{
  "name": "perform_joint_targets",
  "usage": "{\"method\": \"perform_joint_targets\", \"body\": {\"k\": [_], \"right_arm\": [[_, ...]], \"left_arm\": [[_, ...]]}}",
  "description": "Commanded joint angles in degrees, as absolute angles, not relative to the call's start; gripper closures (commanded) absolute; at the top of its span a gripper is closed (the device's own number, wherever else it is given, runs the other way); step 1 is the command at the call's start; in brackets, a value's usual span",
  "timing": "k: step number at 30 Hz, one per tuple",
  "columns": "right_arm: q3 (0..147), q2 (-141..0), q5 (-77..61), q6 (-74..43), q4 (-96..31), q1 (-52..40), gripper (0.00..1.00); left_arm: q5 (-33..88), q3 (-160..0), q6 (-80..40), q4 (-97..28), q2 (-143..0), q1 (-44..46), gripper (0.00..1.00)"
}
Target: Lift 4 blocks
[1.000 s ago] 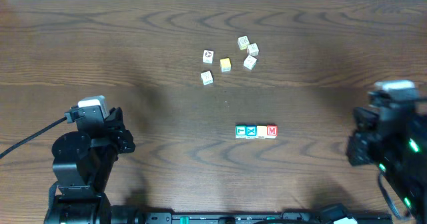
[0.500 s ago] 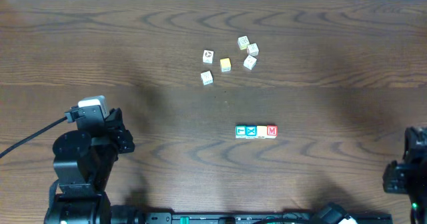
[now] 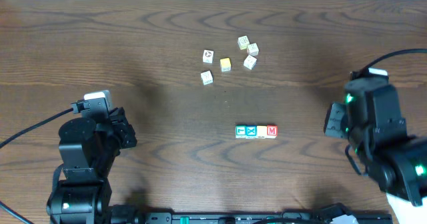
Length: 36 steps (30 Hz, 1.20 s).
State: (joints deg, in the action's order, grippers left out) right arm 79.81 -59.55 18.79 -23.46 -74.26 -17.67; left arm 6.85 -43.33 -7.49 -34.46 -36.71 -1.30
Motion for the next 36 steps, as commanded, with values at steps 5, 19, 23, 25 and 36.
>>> {"method": "perform_joint_targets", "body": {"k": [5, 19, 23, 25, 36], "right_arm": [[68.31, -58.46, -14.74, -9.72, -68.49, 3.42, 0.99], [56.88, -68.69, -20.36, -4.71, -58.28, 11.35, 0.99], [56.88, -75.22, -20.82, -6.22, -56.18, 10.74, 0.99], [56.88, -77.97, -21.47, -6.2, -54.5, 9.76, 0.99], [56.88, -86.15, -6.57, -7.22, -45.58, 1.56, 0.99]], "left_arm": [[7.25, -43.94, -8.45, -34.63, -36.71, -1.58, 0.9], [8.51, -42.61, -8.43, -34.11, -42.04, -1.58, 0.9], [8.51, -42.61, -8.43, -33.45, -45.01, -1.58, 0.91], [8.51, -42.61, -8.43, -32.51, -46.46, -1.58, 0.9], [8.51, -42.61, -8.43, -29.47, -54.33, -1.58, 0.92]]}}
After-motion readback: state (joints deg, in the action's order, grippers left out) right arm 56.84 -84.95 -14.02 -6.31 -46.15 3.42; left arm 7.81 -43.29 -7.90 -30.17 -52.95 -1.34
